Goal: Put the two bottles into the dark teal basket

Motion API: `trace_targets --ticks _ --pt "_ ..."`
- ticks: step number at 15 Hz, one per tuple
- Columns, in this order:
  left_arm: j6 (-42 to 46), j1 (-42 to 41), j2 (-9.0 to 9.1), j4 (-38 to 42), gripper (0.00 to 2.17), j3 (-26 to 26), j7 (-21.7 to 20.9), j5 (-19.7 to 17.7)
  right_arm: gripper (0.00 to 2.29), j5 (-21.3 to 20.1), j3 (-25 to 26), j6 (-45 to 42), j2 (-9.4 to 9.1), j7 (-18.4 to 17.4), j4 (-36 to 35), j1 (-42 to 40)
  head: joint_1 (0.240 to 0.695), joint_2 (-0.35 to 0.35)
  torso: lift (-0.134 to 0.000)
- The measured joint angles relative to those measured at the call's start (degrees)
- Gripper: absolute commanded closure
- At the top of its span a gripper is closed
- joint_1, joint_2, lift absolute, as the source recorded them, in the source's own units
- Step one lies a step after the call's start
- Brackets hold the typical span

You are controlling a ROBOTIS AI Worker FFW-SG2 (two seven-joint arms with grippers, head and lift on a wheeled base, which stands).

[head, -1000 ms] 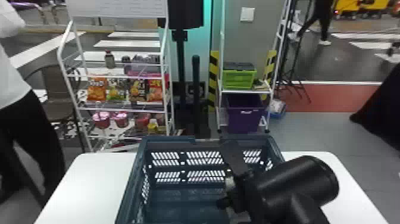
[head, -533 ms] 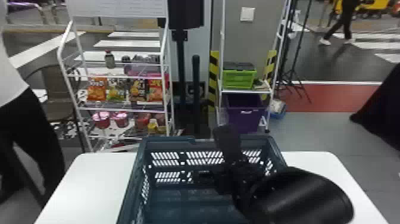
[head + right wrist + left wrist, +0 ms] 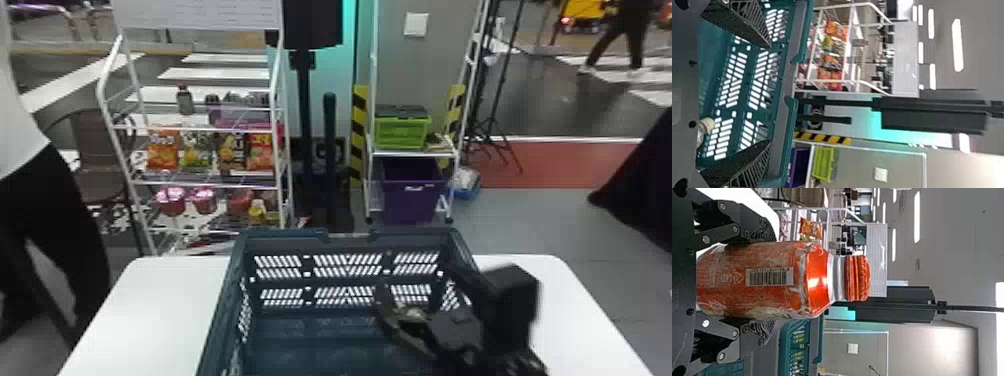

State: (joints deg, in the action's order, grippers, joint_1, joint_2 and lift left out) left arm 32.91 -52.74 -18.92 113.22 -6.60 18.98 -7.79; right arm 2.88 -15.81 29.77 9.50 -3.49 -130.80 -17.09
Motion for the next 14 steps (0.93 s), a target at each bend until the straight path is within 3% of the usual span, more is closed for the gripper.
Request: trace_targets --ticks 3,6,10,14 --pt "-0.1 0.0 -0.05 0.3 2.13 0.2 0.0 -0.1 0.01 0.2 5.4 -19.3 1.62 1.2 -1.5 -13.4 0.499 0.0 0.0" --pt "-0.8 0.0 0.0 1.0 2.13 0.5 0.1 -0.1 0.01 1.2 9.3 -28.0 1.51 2.2 -1.0 -22.3 0.499 0.0 0.0" --pt "-1.9 0.0 0.14 2.3 2.13 0.7 0.2 -0.1 0.02 1.9 11.2 -40.7 -0.8 2.3 3.0 -32.3 0.499 0.0 0.0" --pt "-6.1 -1.5 0.2 8.2 2.13 3.7 0.1 0.0 0.02 3.3 12.1 -51.9 -1.44 2.3 7.2 -37.3 0.499 0.0 0.0"
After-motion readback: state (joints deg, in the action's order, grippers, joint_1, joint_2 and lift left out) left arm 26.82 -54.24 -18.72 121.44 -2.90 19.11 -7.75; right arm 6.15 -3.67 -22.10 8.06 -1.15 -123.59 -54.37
